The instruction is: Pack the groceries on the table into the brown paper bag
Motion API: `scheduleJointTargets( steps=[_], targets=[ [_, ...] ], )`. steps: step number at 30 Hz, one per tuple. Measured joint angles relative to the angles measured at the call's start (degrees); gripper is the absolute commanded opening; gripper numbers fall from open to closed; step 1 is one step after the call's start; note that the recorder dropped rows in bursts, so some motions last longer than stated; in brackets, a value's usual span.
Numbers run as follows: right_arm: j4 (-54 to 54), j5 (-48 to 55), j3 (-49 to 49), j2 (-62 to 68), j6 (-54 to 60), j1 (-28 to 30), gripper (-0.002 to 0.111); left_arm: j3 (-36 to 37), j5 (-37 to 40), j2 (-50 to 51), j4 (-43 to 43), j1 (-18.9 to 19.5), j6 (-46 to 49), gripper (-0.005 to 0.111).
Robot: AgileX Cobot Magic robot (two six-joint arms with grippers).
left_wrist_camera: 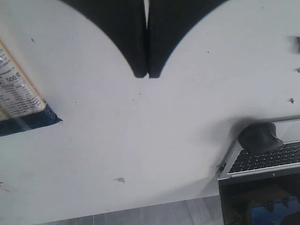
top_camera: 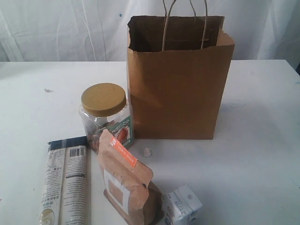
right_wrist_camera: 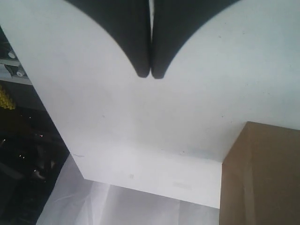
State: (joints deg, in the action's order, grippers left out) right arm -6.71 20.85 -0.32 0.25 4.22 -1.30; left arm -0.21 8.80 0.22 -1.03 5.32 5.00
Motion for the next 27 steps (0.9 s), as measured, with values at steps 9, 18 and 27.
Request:
scheduleJointTargets(
  steps=[9, 18, 27],
  targets=[
    [0.0, 0.0, 0.0, 0.0, 0.0, 0.0, 0.0, 0.0, 0.0, 0.0, 0.0, 0.0, 0.0, 0.0],
    [0.0, 0.0, 0.0, 0.0, -0.1, 0.0, 0.0, 0.0, 0.0, 0.0, 0.0, 0.0, 0.0, 0.0],
    [0.0, 0.0, 0.0, 0.0, -0.1, 0.0, 0.0, 0.0, -6.1, 0.0, -10.0, 0.0, -13.4, 0.0]
  ],
)
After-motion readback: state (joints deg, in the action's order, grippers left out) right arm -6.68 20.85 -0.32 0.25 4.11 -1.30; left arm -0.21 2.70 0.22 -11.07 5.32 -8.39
